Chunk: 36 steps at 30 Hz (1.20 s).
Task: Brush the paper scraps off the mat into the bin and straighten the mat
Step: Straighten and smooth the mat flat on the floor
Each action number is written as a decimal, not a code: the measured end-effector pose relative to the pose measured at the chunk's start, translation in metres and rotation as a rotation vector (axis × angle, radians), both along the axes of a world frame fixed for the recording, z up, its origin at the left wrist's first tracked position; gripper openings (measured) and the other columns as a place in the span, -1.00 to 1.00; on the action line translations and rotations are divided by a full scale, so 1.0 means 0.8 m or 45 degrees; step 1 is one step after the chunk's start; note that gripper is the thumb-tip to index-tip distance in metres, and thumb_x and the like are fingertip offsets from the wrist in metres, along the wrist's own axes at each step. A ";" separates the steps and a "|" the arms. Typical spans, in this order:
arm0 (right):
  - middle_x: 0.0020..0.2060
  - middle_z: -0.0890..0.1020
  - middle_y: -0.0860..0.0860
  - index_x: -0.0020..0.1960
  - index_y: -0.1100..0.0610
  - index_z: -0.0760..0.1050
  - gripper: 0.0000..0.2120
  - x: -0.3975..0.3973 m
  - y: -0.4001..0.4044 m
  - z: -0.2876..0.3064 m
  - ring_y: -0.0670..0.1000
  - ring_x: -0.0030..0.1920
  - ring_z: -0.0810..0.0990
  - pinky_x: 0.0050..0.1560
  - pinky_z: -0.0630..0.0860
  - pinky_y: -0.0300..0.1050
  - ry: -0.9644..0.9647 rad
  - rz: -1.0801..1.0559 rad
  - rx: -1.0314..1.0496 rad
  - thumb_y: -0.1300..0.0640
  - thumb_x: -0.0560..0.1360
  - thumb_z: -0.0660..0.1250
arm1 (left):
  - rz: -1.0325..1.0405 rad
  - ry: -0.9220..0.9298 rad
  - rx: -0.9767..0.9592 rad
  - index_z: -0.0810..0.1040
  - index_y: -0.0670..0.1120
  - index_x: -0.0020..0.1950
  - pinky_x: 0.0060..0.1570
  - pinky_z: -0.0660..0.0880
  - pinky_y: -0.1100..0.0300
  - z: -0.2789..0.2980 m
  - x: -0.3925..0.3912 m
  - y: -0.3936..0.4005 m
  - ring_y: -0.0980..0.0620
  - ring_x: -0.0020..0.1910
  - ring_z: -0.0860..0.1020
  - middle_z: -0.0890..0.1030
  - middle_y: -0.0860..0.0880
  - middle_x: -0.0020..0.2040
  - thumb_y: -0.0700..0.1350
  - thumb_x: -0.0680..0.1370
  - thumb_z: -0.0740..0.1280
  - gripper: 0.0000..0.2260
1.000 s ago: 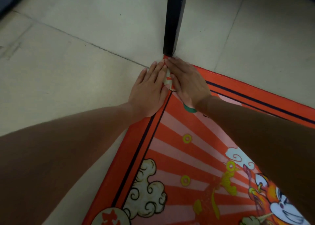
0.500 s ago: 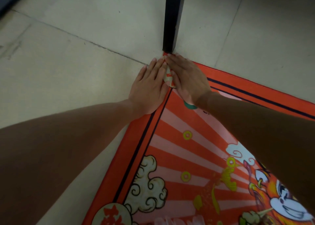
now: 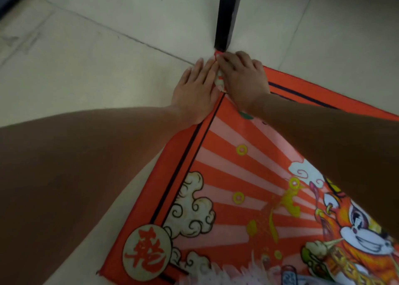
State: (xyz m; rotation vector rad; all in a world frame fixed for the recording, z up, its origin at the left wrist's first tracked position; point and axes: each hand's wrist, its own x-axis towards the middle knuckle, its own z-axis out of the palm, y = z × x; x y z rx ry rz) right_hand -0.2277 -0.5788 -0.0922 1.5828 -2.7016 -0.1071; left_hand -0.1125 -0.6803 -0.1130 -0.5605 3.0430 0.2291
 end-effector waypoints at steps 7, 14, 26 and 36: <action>0.53 0.15 0.02 0.57 0.11 0.06 -0.49 0.020 0.008 0.006 0.06 0.52 0.11 0.42 0.14 0.03 -0.213 -0.091 -0.040 0.07 0.65 0.04 | -0.022 -0.007 -0.007 -0.04 -0.09 0.62 0.53 -0.12 0.04 0.010 0.028 0.001 -0.06 0.60 -0.11 0.00 -0.04 0.63 0.04 0.69 -0.03 -0.47; 0.53 0.17 0.03 0.56 0.11 0.08 -0.50 0.043 0.023 0.010 0.07 0.52 0.12 0.43 0.14 0.05 -0.229 -0.080 -0.034 0.00 0.66 0.01 | -0.049 0.029 0.020 -0.02 -0.10 0.62 0.53 -0.12 0.08 0.008 0.059 0.018 -0.02 0.60 -0.09 0.00 -0.04 0.63 0.06 0.70 -0.04 -0.48; 0.56 0.09 0.04 0.58 0.13 -0.02 -0.46 0.137 0.058 0.006 0.04 0.55 0.04 0.50 0.03 -0.03 -0.349 0.084 -0.069 0.03 0.67 0.03 | -0.145 0.083 0.074 -0.04 -0.10 0.61 0.56 -0.12 0.11 -0.003 0.159 0.052 0.08 0.59 -0.10 0.00 -0.03 0.62 0.17 0.66 -0.13 -0.42; 0.57 -0.07 0.05 0.58 0.15 -0.13 -0.44 0.160 0.056 0.000 0.04 0.56 -0.09 0.54 -0.03 -0.02 -0.364 0.048 0.057 0.04 0.68 0.00 | -0.241 0.057 -0.038 -0.01 -0.11 0.62 0.56 -0.09 0.08 -0.002 0.210 0.052 0.04 0.60 -0.07 0.02 -0.03 0.62 0.18 0.67 -0.14 -0.41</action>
